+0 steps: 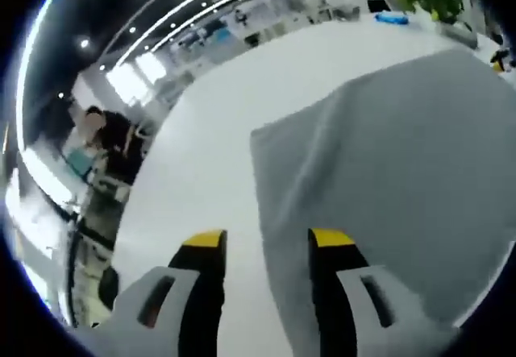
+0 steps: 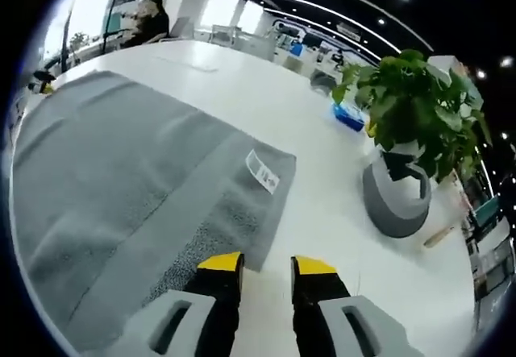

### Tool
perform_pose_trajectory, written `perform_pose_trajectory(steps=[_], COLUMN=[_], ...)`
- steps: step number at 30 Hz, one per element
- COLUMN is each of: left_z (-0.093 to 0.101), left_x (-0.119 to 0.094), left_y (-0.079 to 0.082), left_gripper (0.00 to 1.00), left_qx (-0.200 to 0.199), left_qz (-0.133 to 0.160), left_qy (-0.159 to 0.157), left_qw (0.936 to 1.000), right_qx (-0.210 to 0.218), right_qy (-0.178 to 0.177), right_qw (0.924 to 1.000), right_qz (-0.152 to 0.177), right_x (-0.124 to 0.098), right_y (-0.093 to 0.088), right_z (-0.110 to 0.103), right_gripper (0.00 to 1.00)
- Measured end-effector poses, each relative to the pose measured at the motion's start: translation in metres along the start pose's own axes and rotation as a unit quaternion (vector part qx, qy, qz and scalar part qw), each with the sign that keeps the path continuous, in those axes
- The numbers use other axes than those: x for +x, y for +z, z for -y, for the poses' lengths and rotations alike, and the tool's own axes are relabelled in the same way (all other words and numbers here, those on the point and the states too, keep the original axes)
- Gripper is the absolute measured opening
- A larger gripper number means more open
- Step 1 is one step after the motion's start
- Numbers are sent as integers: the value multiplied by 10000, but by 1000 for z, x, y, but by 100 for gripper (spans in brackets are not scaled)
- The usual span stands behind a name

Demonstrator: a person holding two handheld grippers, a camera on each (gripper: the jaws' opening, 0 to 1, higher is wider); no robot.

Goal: Open the folded towel by lifting each exposed corner and separating the folded layers until the towel lies flat within the target outline without major curled edges

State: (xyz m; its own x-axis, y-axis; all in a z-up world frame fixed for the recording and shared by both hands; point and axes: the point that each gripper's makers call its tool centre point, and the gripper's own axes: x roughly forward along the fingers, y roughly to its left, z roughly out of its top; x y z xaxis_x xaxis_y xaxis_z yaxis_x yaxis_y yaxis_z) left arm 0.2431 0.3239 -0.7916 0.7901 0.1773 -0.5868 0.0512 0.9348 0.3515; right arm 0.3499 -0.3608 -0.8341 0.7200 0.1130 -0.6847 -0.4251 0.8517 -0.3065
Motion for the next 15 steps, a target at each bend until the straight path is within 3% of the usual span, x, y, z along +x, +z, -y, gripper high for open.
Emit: perform_pose_trajectory(steps=[2,4,7,9,11,15], left_z=[6,16,23,28,33,46], left_x=[-7,-18,-30,-37,-40,-51], left_y=[8,16,15,20,21,32], left_gripper=[48,56,66,71,77,86], left_qx=[-171,-594,-913,-1109,-1219,-1433], left_qz=[316,661,774,1019,1108,1310], left_qy=[-122,-363,-426,-470,-570,-834], left_qw=[9993,9954,9919,9875,9847,9774], right_qx=[132,361,593,875,1011,1113], right_qy=[19,-8,295,452,464,476], right_qw=[9999,9989,9956,9897,9866,9747], right_qz=[92,293,657,1040,1190,1880], right_x=[-2,-7,-15,-27,-36,-77], right_y=[2,7,16,26,30,49], right_z=[1,4,-5,-8,-6,-6], right_gripper=[25,28,39,50,59,76])
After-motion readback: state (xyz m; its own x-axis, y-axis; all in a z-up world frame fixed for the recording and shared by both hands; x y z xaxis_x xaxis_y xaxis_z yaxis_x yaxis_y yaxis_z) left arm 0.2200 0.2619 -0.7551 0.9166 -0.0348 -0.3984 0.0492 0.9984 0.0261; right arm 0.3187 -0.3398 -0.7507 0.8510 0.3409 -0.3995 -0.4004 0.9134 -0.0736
